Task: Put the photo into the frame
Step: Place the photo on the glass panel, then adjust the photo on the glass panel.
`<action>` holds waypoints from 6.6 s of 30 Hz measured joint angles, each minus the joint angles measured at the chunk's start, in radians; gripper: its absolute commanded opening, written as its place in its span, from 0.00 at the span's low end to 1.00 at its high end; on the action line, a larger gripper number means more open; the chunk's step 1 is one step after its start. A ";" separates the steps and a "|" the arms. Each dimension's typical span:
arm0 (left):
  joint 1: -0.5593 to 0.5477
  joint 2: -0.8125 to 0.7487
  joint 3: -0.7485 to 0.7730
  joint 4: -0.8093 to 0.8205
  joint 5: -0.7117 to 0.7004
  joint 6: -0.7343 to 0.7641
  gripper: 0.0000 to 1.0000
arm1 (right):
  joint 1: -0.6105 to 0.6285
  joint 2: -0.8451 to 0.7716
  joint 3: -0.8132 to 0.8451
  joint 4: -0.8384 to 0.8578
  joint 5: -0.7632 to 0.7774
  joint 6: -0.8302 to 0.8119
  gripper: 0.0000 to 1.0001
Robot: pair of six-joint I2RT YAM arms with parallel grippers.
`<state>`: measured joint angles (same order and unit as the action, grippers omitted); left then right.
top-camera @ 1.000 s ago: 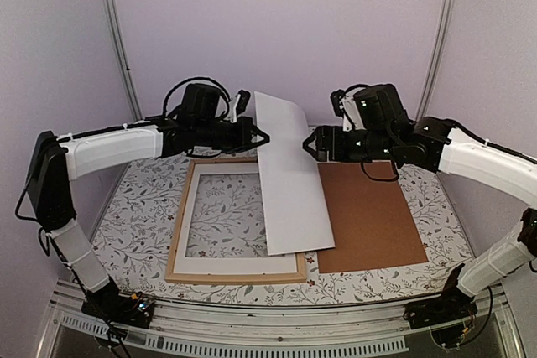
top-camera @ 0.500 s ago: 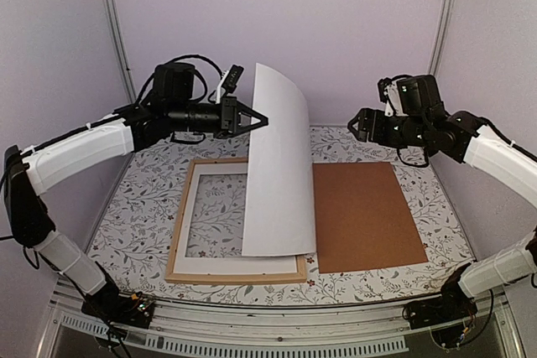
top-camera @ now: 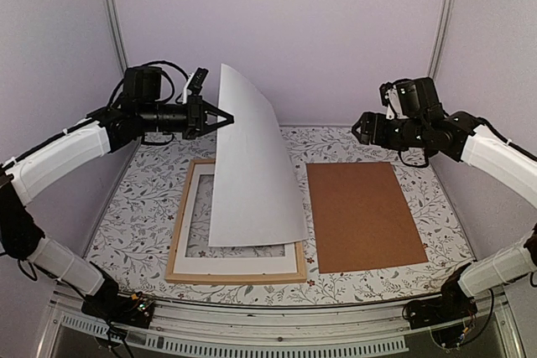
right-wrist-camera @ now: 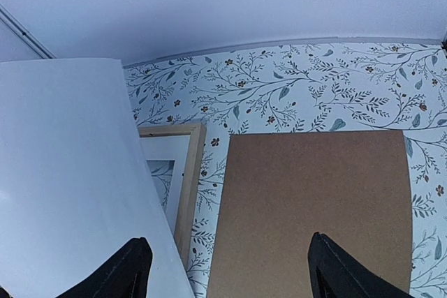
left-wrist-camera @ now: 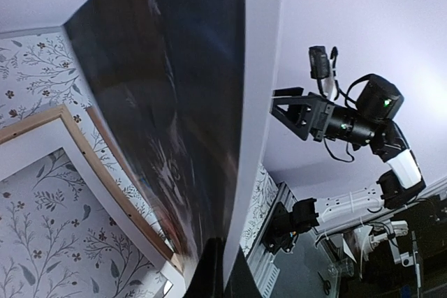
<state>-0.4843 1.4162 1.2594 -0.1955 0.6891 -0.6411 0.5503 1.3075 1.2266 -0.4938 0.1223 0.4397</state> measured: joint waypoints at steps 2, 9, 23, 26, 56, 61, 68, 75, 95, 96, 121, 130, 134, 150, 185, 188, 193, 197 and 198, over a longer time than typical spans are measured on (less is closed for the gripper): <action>0.000 -0.009 0.000 0.010 0.023 -0.013 0.00 | 0.000 0.013 -0.004 0.000 0.000 0.000 0.81; 0.000 -0.034 0.000 0.092 0.112 -0.073 0.00 | -0.001 0.043 -0.031 0.000 0.000 0.000 0.81; 0.145 -0.043 -0.061 -0.079 0.084 0.031 0.00 | -0.002 0.070 -0.047 0.007 0.000 0.000 0.81; 0.208 0.018 -0.065 -0.187 0.026 0.103 0.00 | -0.002 0.081 -0.054 0.011 -0.001 0.000 0.81; 0.253 0.325 -0.003 -0.410 -0.172 0.361 0.00 | -0.002 0.175 -0.116 0.084 -0.032 0.001 0.81; 0.253 0.326 -0.003 -0.382 -0.148 0.360 0.00 | -0.002 0.179 -0.116 0.084 -0.035 0.001 0.81; 0.253 0.351 -0.003 -0.367 -0.143 0.360 0.00 | -0.002 0.182 -0.116 0.084 -0.035 0.001 0.81; 0.253 0.368 -0.003 -0.365 -0.144 0.360 0.00 | -0.002 0.197 -0.116 0.088 -0.043 0.001 0.81; 0.251 0.399 0.002 -0.364 -0.167 0.356 0.03 | -0.002 0.199 -0.136 0.099 -0.048 0.000 0.88; 0.251 0.401 0.002 -0.364 -0.168 0.356 0.03 | -0.002 0.199 -0.136 0.099 -0.048 -0.002 0.89; 0.246 0.430 0.028 -0.371 -0.229 0.357 0.23 | -0.002 0.199 -0.146 0.106 -0.045 -0.006 0.95; 0.244 0.431 0.030 -0.372 -0.261 0.358 0.33 | -0.002 0.199 -0.155 0.111 -0.045 -0.006 0.95; 0.244 0.436 0.031 -0.377 -0.285 0.359 0.34 | -0.002 0.201 -0.155 0.114 -0.045 -0.006 0.95; 0.241 0.445 0.036 -0.423 -0.420 0.360 0.39 | -0.002 0.220 -0.155 0.119 -0.046 -0.006 0.95; 0.032 0.492 0.030 -0.159 -0.517 0.296 0.46 | -0.002 0.225 -0.195 0.136 -0.030 -0.006 0.95; 0.018 0.539 0.032 -0.141 -0.517 0.289 0.46 | -0.002 0.225 -0.203 0.141 -0.030 -0.005 0.95; 0.010 0.576 0.034 -0.131 -0.523 0.282 0.46 | -0.002 0.225 -0.219 0.143 -0.029 -0.002 0.95; 0.003 0.576 0.034 -0.127 -0.533 0.278 0.46 | -0.002 0.225 -0.222 0.144 -0.029 0.003 0.95; 0.001 0.576 0.033 -0.128 -0.539 0.277 0.46 | -0.002 0.225 -0.222 0.145 -0.029 0.005 0.95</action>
<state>-0.4831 1.9919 1.2926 -0.3233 0.1505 -0.3637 0.5484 1.5330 1.0046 -0.3489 0.0933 0.4446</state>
